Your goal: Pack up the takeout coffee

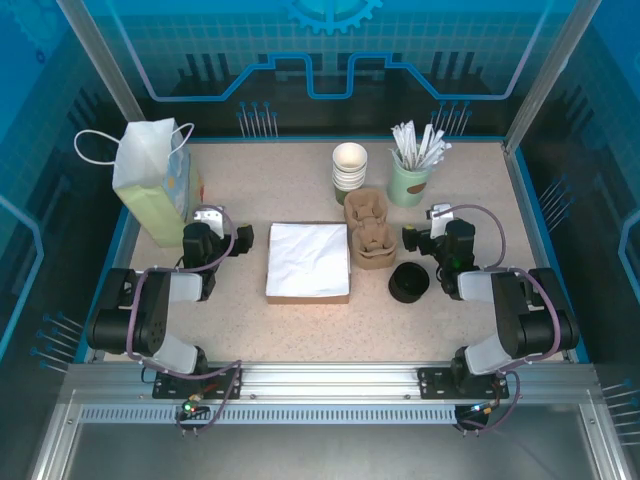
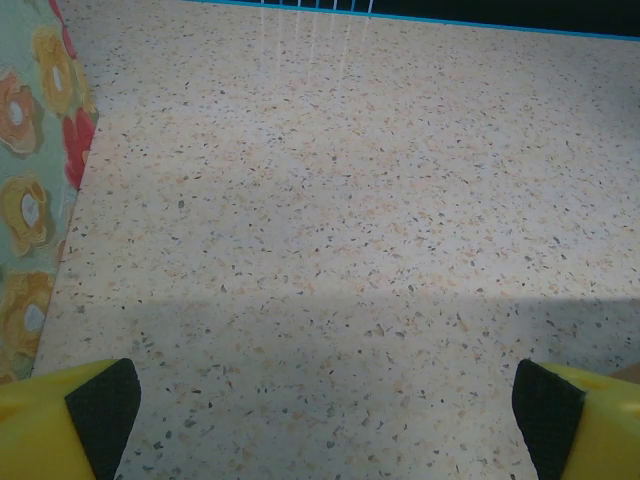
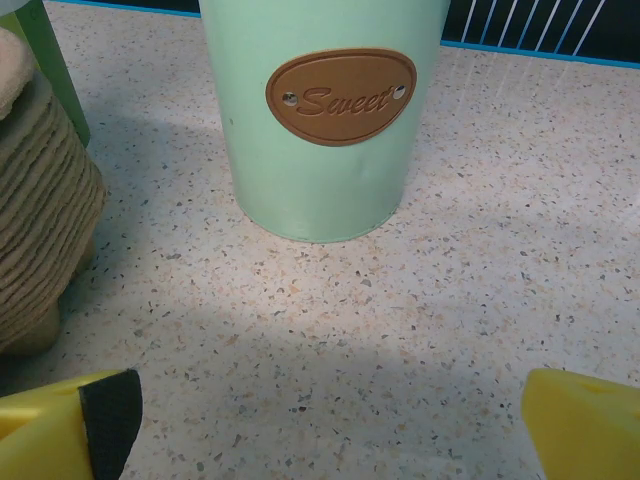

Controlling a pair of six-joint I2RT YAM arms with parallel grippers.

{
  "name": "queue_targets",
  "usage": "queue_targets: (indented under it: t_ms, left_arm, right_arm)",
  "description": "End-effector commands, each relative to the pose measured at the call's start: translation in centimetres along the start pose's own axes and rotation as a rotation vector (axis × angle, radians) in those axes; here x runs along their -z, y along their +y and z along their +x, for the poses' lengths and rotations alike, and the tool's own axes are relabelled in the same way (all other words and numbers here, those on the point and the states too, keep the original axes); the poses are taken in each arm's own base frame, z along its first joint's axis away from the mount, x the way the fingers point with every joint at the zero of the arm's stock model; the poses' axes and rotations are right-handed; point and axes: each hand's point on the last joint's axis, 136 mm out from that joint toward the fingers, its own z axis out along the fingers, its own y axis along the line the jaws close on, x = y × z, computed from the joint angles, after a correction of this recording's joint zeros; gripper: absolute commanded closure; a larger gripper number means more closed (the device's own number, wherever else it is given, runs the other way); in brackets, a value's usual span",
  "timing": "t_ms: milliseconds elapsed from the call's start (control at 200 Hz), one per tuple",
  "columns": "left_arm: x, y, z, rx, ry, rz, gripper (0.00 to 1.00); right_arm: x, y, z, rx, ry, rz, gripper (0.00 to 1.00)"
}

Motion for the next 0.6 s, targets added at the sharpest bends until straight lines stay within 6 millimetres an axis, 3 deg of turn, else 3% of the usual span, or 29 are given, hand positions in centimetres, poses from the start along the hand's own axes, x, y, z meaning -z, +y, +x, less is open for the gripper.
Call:
queue_targets:
  t_ms: [0,590]
  left_arm:
    - [-0.18,-0.03,-1.31,-0.025,-0.035,-0.008,0.01]
    - [-0.21,-0.03,-1.28,-0.022,-0.033,-0.006,0.01]
  right_arm:
    - [-0.13,-0.49,-1.05,0.005,-0.032,0.005,0.00]
    - [-0.14,-0.56,-1.06,-0.001,-0.031,-0.001,0.00]
